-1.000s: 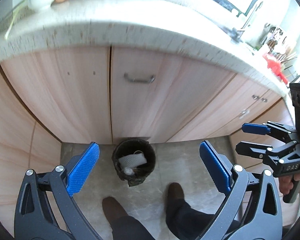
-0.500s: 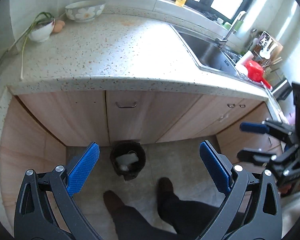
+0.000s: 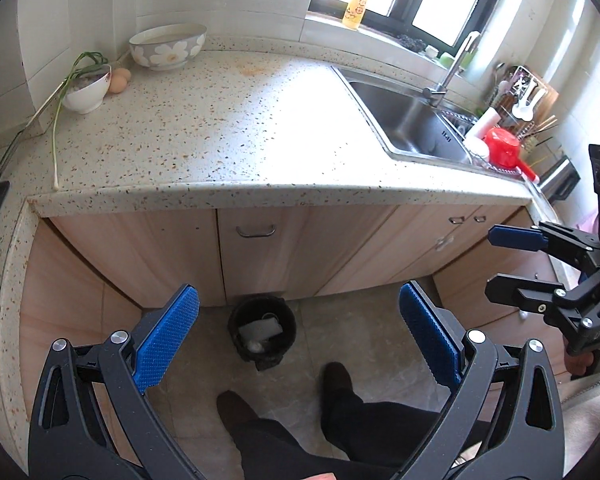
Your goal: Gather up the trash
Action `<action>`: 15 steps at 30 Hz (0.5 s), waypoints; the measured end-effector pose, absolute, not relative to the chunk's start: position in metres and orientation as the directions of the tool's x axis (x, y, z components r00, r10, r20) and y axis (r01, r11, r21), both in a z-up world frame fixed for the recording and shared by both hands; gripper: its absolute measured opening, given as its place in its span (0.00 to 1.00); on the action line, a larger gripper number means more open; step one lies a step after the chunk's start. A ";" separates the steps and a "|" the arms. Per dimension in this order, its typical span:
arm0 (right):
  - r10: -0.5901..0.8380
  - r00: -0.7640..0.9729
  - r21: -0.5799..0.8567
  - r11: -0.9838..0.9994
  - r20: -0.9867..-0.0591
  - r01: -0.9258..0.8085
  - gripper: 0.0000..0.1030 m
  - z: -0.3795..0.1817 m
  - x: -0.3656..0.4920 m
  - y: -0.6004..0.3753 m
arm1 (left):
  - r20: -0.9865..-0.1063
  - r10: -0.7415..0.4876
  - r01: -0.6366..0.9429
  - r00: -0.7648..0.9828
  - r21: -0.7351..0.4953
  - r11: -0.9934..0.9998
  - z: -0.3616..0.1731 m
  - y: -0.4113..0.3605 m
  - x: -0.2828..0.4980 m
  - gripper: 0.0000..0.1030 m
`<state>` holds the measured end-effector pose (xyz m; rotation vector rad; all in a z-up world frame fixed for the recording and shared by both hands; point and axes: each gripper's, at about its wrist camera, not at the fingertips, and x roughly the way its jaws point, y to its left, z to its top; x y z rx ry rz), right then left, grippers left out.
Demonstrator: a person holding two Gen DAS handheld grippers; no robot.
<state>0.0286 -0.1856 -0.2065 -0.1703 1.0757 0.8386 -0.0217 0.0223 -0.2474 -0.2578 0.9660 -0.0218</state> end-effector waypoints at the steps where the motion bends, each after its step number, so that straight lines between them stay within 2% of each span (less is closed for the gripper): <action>1: 0.520 0.212 0.260 0.690 -0.828 -0.675 0.75 -0.207 0.029 -0.186 | -0.808 -0.132 -0.096 0.574 -0.227 0.969 -0.246 0.023 -0.022 0.94; 15: 0.513 0.220 0.248 0.691 -0.829 -0.679 0.75 -0.204 0.024 -0.184 | -0.807 -0.152 -0.063 0.571 -0.227 0.972 -0.245 0.019 -0.015 0.94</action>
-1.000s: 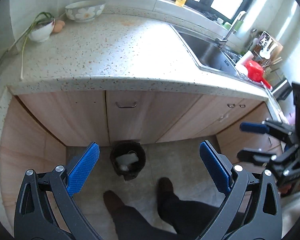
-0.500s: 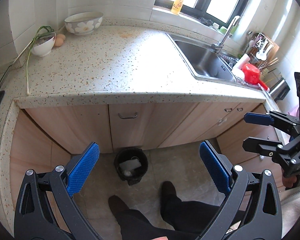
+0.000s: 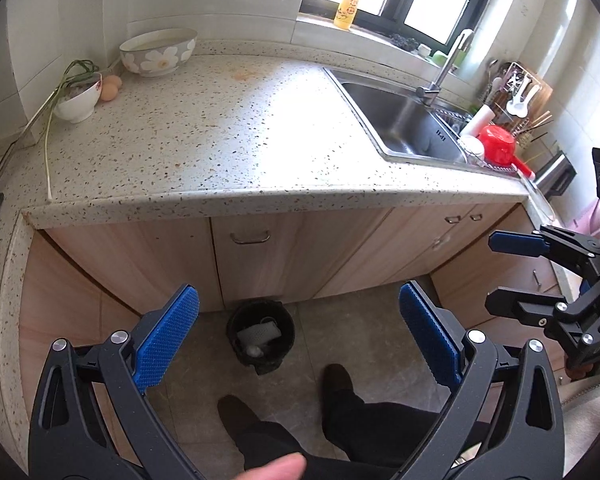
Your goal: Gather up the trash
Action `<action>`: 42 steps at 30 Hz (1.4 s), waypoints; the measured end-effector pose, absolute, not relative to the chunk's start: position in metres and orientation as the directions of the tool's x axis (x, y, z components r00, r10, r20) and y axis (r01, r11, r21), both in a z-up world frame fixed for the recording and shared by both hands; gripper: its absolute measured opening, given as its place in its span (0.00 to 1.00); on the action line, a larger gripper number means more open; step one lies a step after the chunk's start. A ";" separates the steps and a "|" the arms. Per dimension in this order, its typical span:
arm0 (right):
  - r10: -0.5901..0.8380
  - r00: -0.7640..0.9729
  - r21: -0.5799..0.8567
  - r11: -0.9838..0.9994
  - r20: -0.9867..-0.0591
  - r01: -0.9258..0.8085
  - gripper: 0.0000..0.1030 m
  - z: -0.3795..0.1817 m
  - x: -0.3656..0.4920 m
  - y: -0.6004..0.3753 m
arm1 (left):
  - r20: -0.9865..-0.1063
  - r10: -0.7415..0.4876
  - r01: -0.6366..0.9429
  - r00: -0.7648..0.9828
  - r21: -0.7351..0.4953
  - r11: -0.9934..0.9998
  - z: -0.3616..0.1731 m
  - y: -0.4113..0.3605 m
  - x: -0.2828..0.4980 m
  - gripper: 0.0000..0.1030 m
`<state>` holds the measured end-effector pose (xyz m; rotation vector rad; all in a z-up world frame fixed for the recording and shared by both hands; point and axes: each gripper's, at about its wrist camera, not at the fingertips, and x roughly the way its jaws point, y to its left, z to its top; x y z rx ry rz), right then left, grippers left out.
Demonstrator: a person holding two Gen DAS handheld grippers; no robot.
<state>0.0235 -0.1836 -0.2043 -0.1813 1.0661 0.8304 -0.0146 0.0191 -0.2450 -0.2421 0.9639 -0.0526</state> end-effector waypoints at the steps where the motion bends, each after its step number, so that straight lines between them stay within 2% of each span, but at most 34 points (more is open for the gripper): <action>1: 0.513 0.222 0.247 0.693 -0.829 -0.678 0.75 -0.204 0.023 -0.184 | -0.806 -0.154 -0.060 0.571 -0.228 0.972 -0.245 0.018 -0.015 0.94; 42: 0.523 0.231 0.267 0.708 -0.821 -0.654 0.75 -0.206 0.015 -0.204 | -0.799 -0.176 -0.011 0.575 -0.223 0.975 -0.243 -0.011 -0.026 0.94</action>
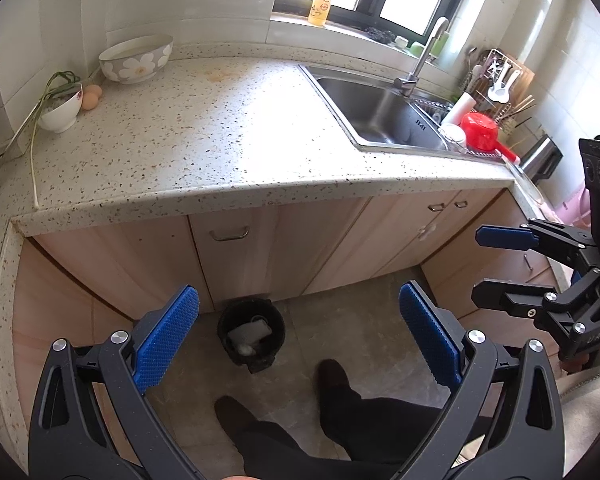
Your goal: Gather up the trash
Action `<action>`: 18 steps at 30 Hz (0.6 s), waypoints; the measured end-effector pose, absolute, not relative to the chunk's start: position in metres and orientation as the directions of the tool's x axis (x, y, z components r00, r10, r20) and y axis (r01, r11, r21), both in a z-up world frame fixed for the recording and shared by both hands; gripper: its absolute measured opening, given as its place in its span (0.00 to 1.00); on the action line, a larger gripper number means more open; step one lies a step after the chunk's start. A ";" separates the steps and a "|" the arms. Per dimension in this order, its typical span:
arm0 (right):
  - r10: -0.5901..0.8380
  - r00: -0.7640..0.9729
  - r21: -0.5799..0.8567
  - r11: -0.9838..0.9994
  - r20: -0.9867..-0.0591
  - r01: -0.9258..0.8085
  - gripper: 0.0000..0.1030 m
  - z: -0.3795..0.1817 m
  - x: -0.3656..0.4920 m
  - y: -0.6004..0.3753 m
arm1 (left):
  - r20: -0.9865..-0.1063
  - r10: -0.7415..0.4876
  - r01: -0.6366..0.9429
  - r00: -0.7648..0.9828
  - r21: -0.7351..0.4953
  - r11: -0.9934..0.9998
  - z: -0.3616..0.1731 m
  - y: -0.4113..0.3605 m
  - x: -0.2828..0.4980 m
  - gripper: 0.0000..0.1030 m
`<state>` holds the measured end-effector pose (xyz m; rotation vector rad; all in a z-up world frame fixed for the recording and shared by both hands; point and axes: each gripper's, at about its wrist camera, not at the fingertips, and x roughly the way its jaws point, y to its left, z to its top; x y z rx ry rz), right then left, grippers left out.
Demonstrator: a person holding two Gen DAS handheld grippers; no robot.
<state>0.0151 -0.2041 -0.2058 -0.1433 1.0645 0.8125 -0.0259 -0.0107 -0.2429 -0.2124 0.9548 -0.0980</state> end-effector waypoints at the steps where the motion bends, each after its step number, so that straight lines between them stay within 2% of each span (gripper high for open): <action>1: 0.523 0.230 0.267 0.707 -0.820 -0.655 0.75 -0.206 0.015 -0.204 | -0.799 -0.176 -0.011 0.575 -0.223 0.975 -0.243 -0.011 -0.026 0.94; 18: 0.531 0.228 0.268 0.698 -0.816 -0.664 0.75 -0.206 0.012 -0.204 | -0.797 -0.178 -0.014 0.577 -0.228 0.974 -0.243 -0.010 -0.030 0.94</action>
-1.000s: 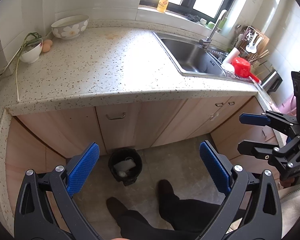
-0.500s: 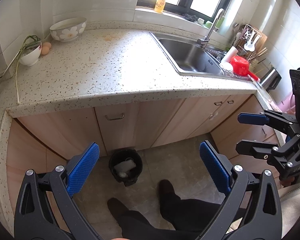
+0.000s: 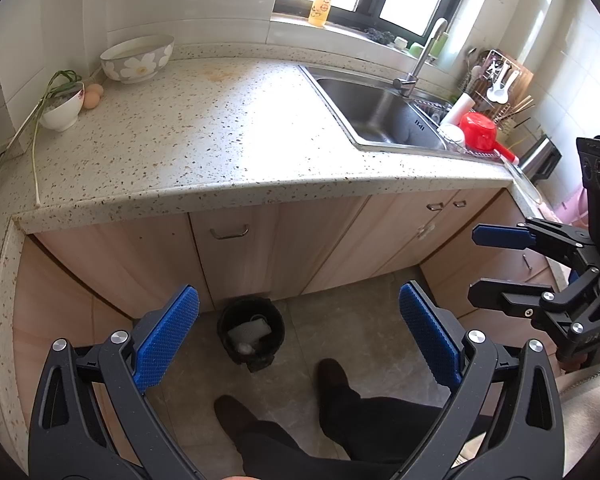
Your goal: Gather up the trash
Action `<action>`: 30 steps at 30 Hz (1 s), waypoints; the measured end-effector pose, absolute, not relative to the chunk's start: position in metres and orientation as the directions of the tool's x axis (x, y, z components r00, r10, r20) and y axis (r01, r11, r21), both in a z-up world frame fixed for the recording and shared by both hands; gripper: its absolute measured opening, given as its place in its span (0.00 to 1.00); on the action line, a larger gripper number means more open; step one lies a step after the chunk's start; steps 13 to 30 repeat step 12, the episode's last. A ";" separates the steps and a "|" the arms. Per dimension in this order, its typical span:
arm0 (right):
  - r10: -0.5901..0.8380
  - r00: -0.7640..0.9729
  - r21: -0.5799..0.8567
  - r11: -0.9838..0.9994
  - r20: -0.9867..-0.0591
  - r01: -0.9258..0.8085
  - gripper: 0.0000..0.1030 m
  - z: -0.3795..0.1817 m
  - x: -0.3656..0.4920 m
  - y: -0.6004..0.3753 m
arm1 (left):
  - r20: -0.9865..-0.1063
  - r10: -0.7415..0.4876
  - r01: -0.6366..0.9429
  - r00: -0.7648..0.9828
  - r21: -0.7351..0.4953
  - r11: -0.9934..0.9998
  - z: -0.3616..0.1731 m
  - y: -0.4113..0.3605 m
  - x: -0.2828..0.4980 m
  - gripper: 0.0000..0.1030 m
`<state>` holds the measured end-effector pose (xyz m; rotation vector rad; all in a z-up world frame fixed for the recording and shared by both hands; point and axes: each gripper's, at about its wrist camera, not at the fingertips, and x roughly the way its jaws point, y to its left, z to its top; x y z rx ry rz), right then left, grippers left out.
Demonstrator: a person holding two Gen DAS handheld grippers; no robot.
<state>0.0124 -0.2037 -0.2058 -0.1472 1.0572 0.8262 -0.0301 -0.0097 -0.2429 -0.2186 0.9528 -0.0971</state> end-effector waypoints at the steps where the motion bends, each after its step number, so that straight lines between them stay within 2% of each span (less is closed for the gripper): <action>1: 0.531 0.228 0.268 0.698 -0.816 -0.664 0.75 -0.206 0.012 -0.204 | -0.797 -0.178 -0.014 0.577 -0.228 0.974 -0.243 -0.010 -0.030 0.94; 30: 0.532 0.225 0.268 0.694 -0.816 -0.668 0.75 -0.206 0.012 -0.204 | -0.792 -0.182 -0.012 0.583 -0.232 0.973 -0.242 -0.012 -0.036 0.94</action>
